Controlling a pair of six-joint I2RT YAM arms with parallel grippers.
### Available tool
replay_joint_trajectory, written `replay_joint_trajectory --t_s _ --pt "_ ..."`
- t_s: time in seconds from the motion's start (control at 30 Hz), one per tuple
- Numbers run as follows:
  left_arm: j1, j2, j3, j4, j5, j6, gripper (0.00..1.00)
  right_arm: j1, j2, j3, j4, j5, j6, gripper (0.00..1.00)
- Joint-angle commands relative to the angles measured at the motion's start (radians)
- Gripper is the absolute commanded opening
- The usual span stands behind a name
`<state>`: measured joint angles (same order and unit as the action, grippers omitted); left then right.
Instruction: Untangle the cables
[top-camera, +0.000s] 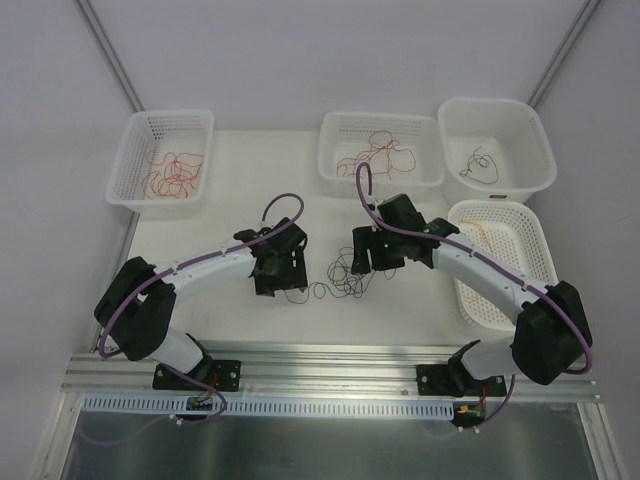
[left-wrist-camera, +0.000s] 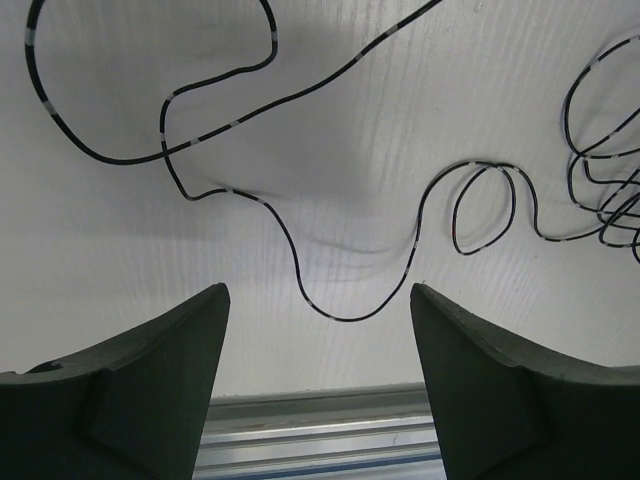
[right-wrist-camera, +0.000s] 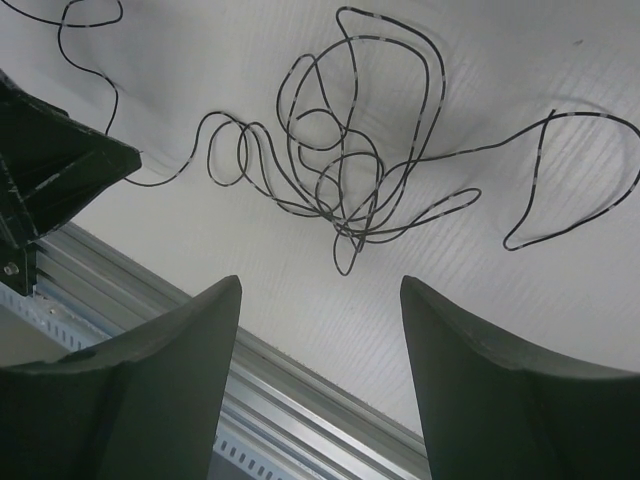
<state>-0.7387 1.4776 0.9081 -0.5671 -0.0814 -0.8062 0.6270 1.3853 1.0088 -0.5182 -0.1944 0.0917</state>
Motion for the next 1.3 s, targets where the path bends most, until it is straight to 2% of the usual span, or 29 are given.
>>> replay_joint_trajectory --t_s 0.0,0.23,0.33,0.37,0.43,0.47,0.57,0.6,0.63,0.73,0.8,0.83,0.93,0.97,1.07,1.13,1.27 --pt "-0.001 0.042 0.035 -0.025 -0.004 -0.105 0.73 0.02 -0.003 -0.006 0.046 0.009 0.014 0.69" --pt "-0.001 0.099 0.012 -0.024 -0.001 -0.192 0.61 0.054 0.04 -0.006 0.079 0.055 -0.03 0.79" --pt "-0.001 0.127 0.02 -0.02 0.003 -0.211 0.52 0.082 0.078 0.008 0.08 0.07 -0.073 0.8" --pt "-0.001 0.133 0.026 -0.019 0.002 -0.212 0.44 0.097 0.086 0.011 0.083 0.079 -0.087 0.8" --pt "-0.002 0.145 0.029 -0.019 0.0 -0.214 0.35 0.108 0.121 0.019 0.081 0.11 -0.136 0.8" --pt "-0.001 0.145 0.031 -0.019 -0.003 -0.212 0.24 0.118 0.138 0.027 0.076 0.121 -0.154 0.8" --pt "-0.001 0.128 0.022 -0.019 -0.021 -0.211 0.08 0.148 0.187 0.04 0.07 0.177 -0.194 0.8" --pt "0.001 0.116 0.017 -0.019 -0.033 -0.209 0.0 0.154 0.211 0.045 0.073 0.188 -0.202 0.79" --pt "-0.001 0.11 0.012 -0.017 -0.04 -0.203 0.0 0.16 0.225 0.05 0.075 0.219 -0.208 0.79" --pt "0.002 0.084 0.006 -0.019 -0.06 -0.191 0.0 0.177 0.276 0.065 0.073 0.26 -0.216 0.73" --pt "0.004 0.063 0.003 -0.02 -0.07 -0.177 0.0 0.178 0.291 0.063 0.083 0.273 -0.208 0.63" --pt "0.005 0.055 0.0 -0.022 -0.081 -0.163 0.0 0.178 0.296 0.062 0.086 0.276 -0.205 0.53" --pt "0.027 0.027 -0.006 -0.033 -0.1 -0.128 0.0 0.178 0.282 0.048 0.083 0.308 -0.202 0.32" --pt "0.038 0.02 -0.015 -0.039 -0.107 -0.117 0.0 0.177 0.262 0.047 0.073 0.315 -0.202 0.2" --pt "0.096 -0.01 -0.034 -0.065 -0.142 -0.064 0.0 0.172 0.195 0.045 0.032 0.36 -0.21 0.05" --pt "0.171 -0.045 -0.043 -0.082 -0.164 -0.035 0.0 0.165 0.152 0.047 0.003 0.386 -0.214 0.01" --pt "0.346 -0.131 -0.058 -0.12 -0.23 0.077 0.0 0.094 0.005 0.059 -0.086 0.406 -0.213 0.01"
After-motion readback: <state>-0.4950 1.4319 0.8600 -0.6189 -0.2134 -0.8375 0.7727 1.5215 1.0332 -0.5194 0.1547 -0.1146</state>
